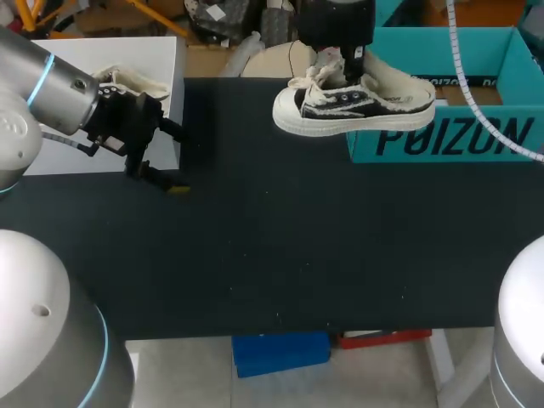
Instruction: Take the shoe out of the shoebox, open the shoe tongue, remove and reinsert the insole, then place the shoe into the shoebox
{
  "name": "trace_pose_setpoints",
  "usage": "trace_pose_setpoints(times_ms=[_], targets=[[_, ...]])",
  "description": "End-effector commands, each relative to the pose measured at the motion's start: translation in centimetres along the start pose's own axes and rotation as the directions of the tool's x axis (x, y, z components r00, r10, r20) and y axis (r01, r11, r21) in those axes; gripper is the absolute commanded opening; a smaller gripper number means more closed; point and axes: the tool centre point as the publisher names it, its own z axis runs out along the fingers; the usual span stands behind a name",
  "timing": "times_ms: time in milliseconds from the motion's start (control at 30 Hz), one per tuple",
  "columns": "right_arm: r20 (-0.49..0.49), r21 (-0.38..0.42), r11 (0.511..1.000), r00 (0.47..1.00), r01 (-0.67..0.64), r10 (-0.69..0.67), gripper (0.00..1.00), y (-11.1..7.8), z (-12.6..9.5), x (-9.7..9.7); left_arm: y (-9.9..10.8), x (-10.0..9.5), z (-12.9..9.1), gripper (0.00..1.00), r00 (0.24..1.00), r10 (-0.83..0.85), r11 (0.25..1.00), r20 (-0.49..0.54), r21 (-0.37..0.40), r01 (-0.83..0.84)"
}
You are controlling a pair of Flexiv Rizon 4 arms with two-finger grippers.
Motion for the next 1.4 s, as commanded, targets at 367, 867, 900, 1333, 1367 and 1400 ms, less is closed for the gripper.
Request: trace_pose_setpoints(times_ms=[367,867,900,1333,1367,1400], targets=[[0.018,-0.075,0.997,1.000,0.019,-0.017,0.00,-7.5,5.0,-7.1,0.1,0.0,0.1,1.00,1.000,0.001,1.000,0.001,-0.001,-0.001],[0.018,-0.110,0.992,0.998,0.069,-0.067,0.00,-12.9,8.9,-15.6,0.1,0.0,0.1,1.00,1.000,0.001,1.000,0.001,-0.001,-0.001],[0.010,-0.109,0.991,0.997,0.071,-0.070,0.00,-13.1,9.2,-16.1,0.1,0.0,0.1,1.00,1.000,0.001,1.000,0.001,-0.001,-0.001],[-0.058,-0.100,0.995,0.998,0.014,-0.019,0.00,-14.5,13.4,-20.3,0.1,0.0,0.1,1.00,1.000,0.001,1.000,0.001,-0.001,-0.001],[-0.070,-0.094,0.996,0.998,0.001,-0.008,0.00,-14.6,13.7,-20.4,0.1,0.0,0.1,1.00,1.000,0.001,1.000,0.001,-0.001,-0.001],[-0.070,-0.096,0.995,0.998,-0.003,-0.004,0.00,-14.8,13.8,-20.5,0.1,0.0,0.1,1.00,1.000,0.001,1.000,0.001,-0.001,-0.001]])
